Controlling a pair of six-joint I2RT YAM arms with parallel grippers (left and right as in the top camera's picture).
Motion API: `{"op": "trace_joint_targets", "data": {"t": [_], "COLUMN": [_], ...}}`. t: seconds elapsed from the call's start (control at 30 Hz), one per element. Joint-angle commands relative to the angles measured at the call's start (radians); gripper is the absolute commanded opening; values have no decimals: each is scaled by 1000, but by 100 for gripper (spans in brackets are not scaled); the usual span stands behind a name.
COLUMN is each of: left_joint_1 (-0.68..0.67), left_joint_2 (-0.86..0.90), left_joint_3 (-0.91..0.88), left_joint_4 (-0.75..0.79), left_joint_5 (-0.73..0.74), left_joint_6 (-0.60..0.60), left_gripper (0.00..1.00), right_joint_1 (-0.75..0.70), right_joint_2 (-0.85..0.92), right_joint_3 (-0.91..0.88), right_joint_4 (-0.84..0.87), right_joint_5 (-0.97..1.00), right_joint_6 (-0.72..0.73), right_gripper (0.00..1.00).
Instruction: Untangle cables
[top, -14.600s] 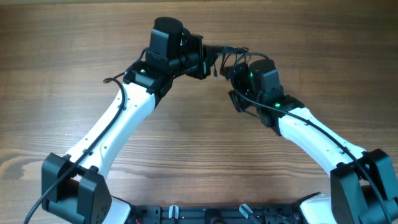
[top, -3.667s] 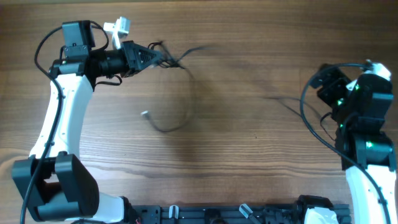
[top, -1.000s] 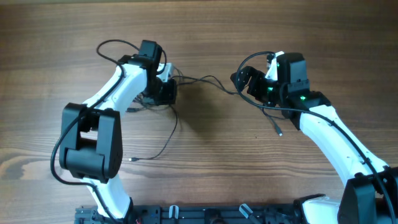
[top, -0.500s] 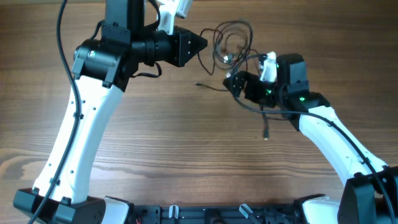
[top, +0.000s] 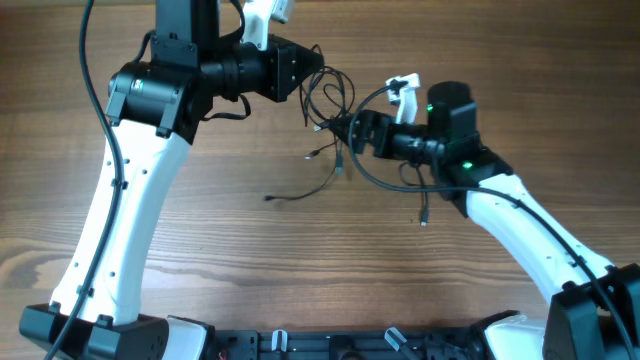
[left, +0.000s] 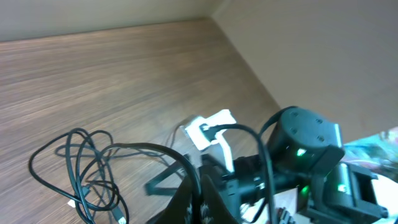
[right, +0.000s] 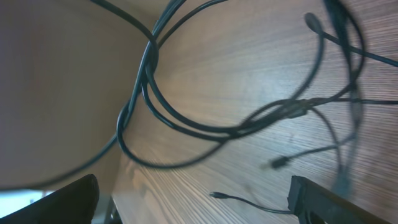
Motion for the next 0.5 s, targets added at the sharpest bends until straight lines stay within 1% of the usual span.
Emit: {"op": "trace_joint_targets", "data": {"t": [0.0, 0.07, 0.13, 0.17, 0.2, 0.23, 0.3, 0.37, 0.4, 0.47], "left_joint_1": [2, 2, 2, 2, 3, 5, 32, 110, 196, 323], "left_joint_2": [-48, -54, -64, -70, -78, -89, -126, -179, -220, -262], "left_joint_3": [2, 2, 2, 2, 2, 2, 2, 2, 2, 2], "left_joint_4": [15, 15, 17, 20, 28, 37, 50, 47, 45, 45], "left_joint_5": [116, 168, 235, 260, 285, 306, 308, 308, 308, 308], "left_joint_6": [27, 27, 27, 27, 27, 27, 27, 26, 23, 19], "left_gripper": [4, 4, 4, 4, 4, 4, 4, 4, 4, 4], "right_joint_1": [66, 103, 141, 153, 163, 168, 156, 102, 60, -22], "right_joint_2": [7, 22, 57, 85, 114, 137, 175, 173, 163, 146], "right_joint_3": [4, 4, 4, 4, 4, 4, 4, 4, 4, 4], "right_joint_4": [159, 243, 250, 257, 256, 240, 126, -61, -148, -260], "right_joint_5": [110, 199, 375, 425, 471, 518, 638, 718, 738, 745], "right_joint_6": [135, 225, 357, 376, 372, 363, 367, 366, 362, 358], "right_gripper": [100, 100, 100, 99, 96, 95, 96, 100, 99, 100]}}
